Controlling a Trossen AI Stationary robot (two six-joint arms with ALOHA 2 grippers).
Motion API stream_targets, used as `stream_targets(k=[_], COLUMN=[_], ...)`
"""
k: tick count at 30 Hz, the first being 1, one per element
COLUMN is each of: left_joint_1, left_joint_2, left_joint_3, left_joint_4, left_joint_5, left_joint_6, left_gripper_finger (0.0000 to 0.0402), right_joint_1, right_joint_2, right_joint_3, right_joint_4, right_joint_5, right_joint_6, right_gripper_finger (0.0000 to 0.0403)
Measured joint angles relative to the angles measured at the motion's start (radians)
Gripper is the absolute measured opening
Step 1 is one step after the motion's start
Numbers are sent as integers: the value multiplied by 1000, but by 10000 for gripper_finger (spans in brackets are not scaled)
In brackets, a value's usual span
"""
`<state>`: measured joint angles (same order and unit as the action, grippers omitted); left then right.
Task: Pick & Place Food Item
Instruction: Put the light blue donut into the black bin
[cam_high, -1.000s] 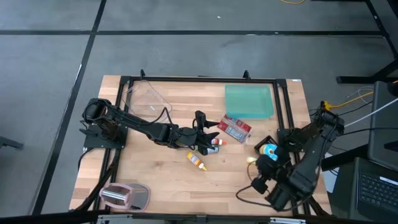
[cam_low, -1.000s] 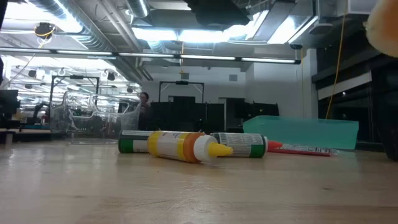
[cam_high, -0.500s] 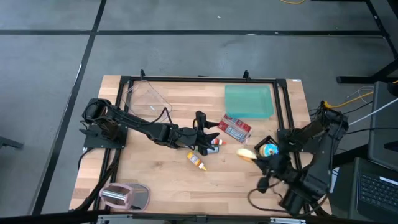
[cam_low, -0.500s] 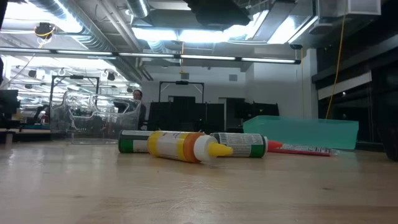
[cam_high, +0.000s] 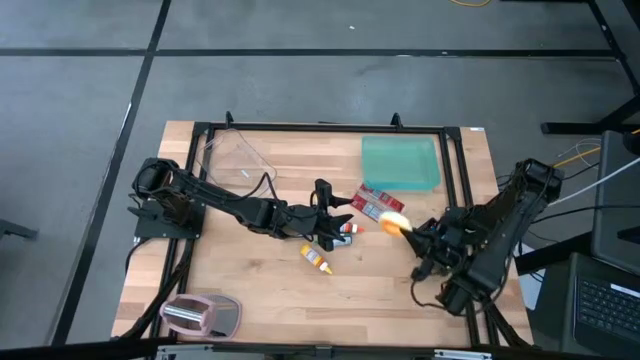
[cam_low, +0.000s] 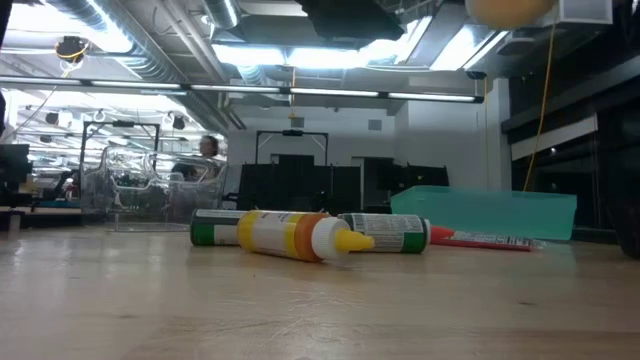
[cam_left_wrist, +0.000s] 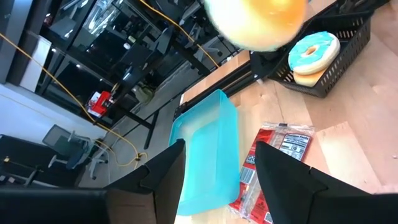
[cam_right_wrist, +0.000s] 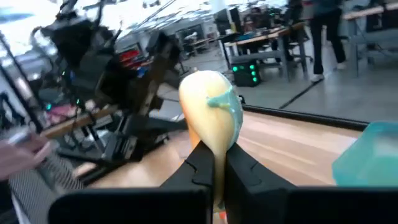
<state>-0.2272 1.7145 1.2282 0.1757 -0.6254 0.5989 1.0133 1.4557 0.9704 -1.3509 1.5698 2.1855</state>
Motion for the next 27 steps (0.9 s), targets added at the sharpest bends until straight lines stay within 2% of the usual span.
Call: stream_targets(k=[3, 6, 10, 14, 18, 27], left_joint_1=[0, 0, 2, 3, 3, 22], left_joint_2=[0, 0, 0, 0, 0, 0], left_joint_3=[0, 0, 0, 0, 0, 0], left_joint_4=[0, 0, 0, 12, 36, 45], left_joint_5=[0, 0, 20, 44, 47, 99], left_joint_6=[5, 5, 6, 6, 8, 8], left_gripper_finger=[187, 187, 187, 187, 185, 185], right_joint_1=[-12, 8, 108, 228, 296, 335], right_joint_2=[-31, -52, -84, -122, -152, -158], right_joint_3=[3, 37, 69, 85, 99, 99], right_joint_4=[3, 4, 1, 1, 4, 4], right_joint_5=[1, 1, -44, -25, -22, 1], right_joint_6=[-33, -152, -319, -396, -505, -627], right_gripper_finger=[7, 7, 7, 7, 7, 7])
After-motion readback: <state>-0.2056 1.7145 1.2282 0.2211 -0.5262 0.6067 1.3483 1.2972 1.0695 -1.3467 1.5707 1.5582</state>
